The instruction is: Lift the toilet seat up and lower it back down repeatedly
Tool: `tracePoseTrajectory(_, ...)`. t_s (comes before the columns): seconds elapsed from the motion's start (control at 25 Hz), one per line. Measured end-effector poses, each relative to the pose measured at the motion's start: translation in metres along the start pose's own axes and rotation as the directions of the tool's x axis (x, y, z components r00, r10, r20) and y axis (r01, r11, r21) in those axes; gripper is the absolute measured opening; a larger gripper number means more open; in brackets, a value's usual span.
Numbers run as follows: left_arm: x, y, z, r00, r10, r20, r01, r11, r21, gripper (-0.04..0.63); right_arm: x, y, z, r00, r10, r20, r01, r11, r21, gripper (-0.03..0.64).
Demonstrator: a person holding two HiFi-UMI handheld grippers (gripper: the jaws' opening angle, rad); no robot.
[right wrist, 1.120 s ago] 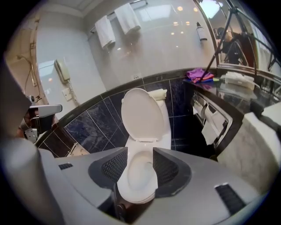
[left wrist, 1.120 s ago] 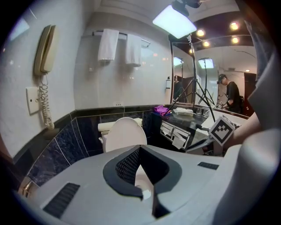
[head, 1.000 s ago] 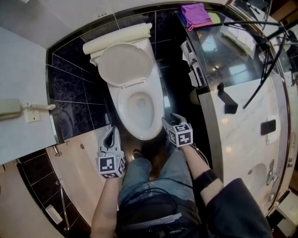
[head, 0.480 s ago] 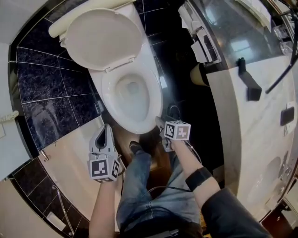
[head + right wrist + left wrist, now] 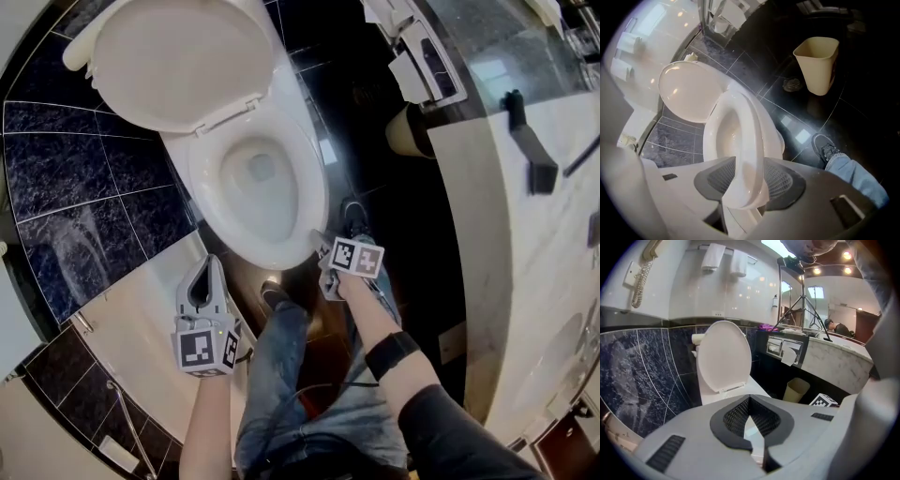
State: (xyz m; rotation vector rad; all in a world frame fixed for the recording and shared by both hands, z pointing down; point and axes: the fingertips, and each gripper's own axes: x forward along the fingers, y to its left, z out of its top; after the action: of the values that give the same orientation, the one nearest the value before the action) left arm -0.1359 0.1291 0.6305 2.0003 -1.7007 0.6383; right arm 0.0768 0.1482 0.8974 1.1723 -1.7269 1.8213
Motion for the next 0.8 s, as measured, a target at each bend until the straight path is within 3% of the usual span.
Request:
tracePoseTrajectory(0.28, 0.002, 0.006, -0.018, 1.0, -0.001, -0.023, 0.001, 1.0, -0.002, 0.0, 0.017, -0.008, -0.006, 0.999, 0.032, 0.039, -0.036, 0.992, 0.118, 0.21)
tracePoseTrajectory(0.52, 0.005, 0.012, -0.027, 0.999, 0.001, -0.04, -0.002, 1.0, -0.019, 0.0, 0.016, -0.01, -0.007, 0.998, 0.027, 0.054, -0.035, 0.988, 0.149, 0.195)
tracePoseTrajectory(0.6, 0.006, 0.011, -0.03, 0.999, -0.001, -0.041, 0.0, 1.0, -0.023, 0.0, 0.015, -0.008, -0.006, 0.998, 0.033, 0.06, -0.043, 0.985, 0.168, 0.157)
tracePoseTrajectory(0.8, 0.008, 0.007, -0.037, 0.999, -0.007, -0.054, 0.005, 0.999, -0.034, 0.0, 0.016, -0.007, -0.005, 0.997, 0.063, 0.054, -0.071, 0.984, 0.162, 0.16)
